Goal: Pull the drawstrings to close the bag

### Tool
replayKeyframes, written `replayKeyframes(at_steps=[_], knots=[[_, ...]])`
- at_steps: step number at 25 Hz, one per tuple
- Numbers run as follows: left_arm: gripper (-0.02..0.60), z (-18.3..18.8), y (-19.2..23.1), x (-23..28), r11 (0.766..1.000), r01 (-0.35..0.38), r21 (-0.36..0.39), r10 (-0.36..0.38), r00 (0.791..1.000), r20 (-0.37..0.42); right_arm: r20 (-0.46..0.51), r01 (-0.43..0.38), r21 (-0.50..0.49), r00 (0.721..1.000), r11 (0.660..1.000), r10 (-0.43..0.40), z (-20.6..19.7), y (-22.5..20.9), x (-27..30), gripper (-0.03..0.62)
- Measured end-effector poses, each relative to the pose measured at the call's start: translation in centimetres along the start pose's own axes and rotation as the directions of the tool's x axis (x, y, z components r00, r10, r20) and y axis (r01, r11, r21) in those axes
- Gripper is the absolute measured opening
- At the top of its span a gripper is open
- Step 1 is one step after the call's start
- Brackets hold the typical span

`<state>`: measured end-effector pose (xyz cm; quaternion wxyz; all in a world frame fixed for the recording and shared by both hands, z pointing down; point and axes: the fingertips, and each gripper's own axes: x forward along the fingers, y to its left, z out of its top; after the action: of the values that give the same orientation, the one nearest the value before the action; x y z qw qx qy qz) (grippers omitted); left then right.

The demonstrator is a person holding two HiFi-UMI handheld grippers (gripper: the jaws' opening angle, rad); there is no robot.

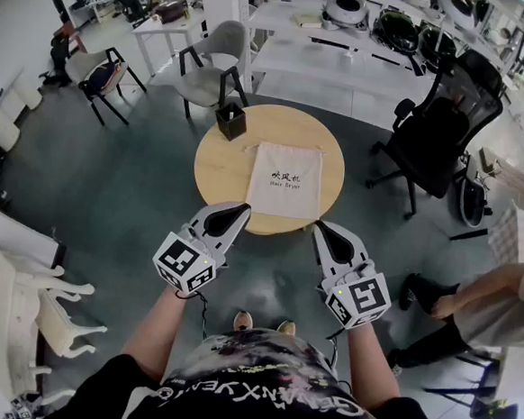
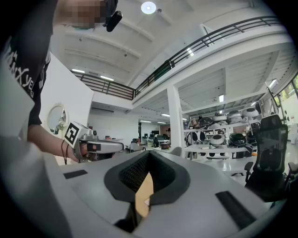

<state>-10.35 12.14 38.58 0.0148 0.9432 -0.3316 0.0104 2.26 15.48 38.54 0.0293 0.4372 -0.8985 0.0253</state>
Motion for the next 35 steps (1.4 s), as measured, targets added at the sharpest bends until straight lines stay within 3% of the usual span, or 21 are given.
replayKeyframes(at_steps=[35], knots=[[0.014, -0.25, -0.32, 0.42, 1.0, 0.023, -0.001, -0.023, 1.0, -0.005, 0.013, 0.033, 0.012, 0.999, 0.999, -0.033, -0.25, -0.66, -0.26, 0.003]])
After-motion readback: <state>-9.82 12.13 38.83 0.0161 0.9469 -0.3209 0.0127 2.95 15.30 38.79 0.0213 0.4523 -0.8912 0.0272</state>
